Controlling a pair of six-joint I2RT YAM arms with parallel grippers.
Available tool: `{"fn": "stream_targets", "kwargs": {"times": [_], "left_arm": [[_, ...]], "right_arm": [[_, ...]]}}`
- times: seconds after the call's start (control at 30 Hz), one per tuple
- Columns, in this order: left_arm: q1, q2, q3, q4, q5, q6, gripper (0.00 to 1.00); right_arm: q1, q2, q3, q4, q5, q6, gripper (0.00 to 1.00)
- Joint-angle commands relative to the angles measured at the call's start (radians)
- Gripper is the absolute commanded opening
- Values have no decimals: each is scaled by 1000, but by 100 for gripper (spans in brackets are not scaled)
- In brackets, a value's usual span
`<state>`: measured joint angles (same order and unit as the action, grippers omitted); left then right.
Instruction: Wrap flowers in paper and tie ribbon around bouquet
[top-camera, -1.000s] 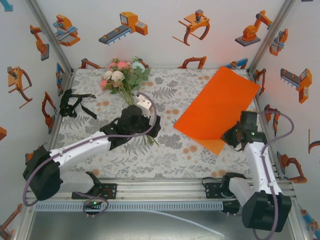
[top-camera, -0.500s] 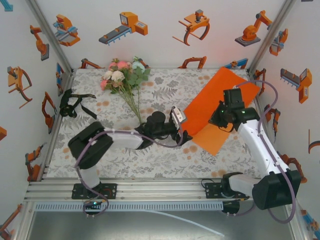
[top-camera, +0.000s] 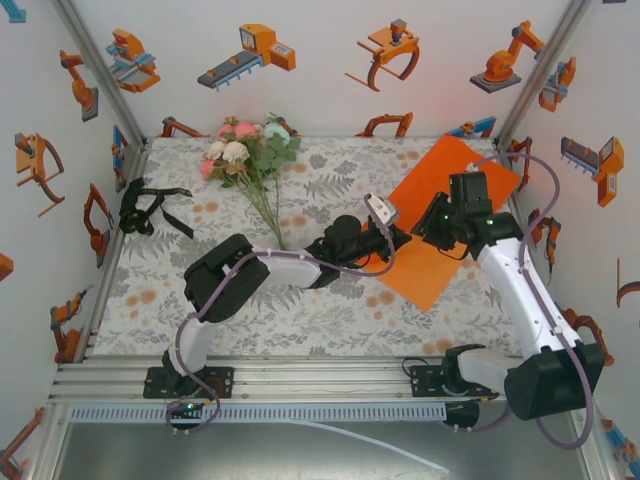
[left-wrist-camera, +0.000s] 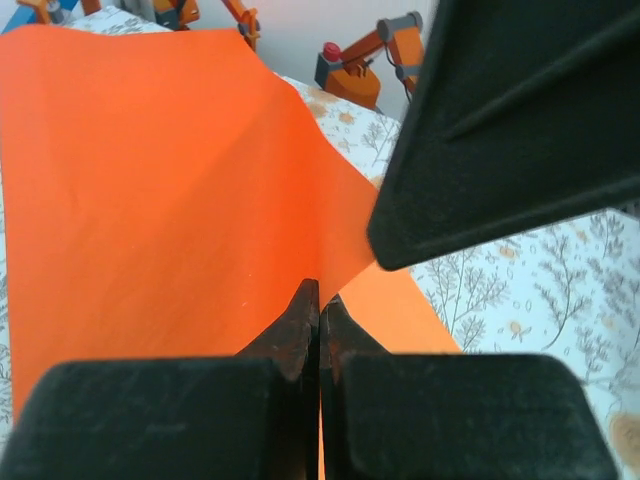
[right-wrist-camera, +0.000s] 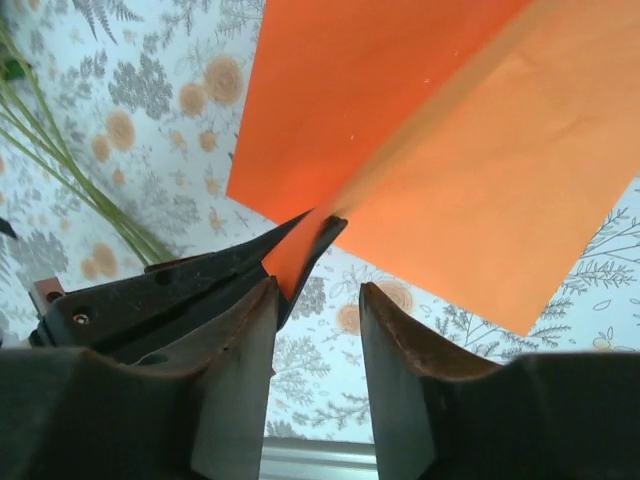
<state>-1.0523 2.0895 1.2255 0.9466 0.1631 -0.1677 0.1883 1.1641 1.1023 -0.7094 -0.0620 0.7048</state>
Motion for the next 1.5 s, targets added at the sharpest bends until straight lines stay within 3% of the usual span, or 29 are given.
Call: {"fn": "stream_targets", "kwargs": {"times": [0.0,0.13,0.27,0.5,0.53,0.67,0.87,1.07,1.47], "left_arm": [[4,-55,29,-59,-115,-128,0],[8,-113,57,-193,-279,-202,0],[51,-159,56,-300,-409,-439,0],[89,-235,44,-454,-535,-704,0],[99,-246,37,-475,-542,-751,0],[132,-295,-11,-514,-586,-853,0],[171,-375,-31,-638,-729,-816,0],[265,-381,-52,-714,-731,-875,0],[368,-274,-2,-835,-787,-836,0]], "right_arm": [[-21,-81,40,-23,75,-18,44],[-40,-211,-49,-21,194,31,45],[-46,-321,-227,36,280,122,44],[-46,-97,-407,370,48,190,37],[-44,-40,-410,420,18,190,33],[-42,142,-414,576,-56,206,0],[-46,288,-463,637,22,244,0],[-48,294,-506,579,45,216,0],[-47,-147,-680,247,101,251,0]]}}
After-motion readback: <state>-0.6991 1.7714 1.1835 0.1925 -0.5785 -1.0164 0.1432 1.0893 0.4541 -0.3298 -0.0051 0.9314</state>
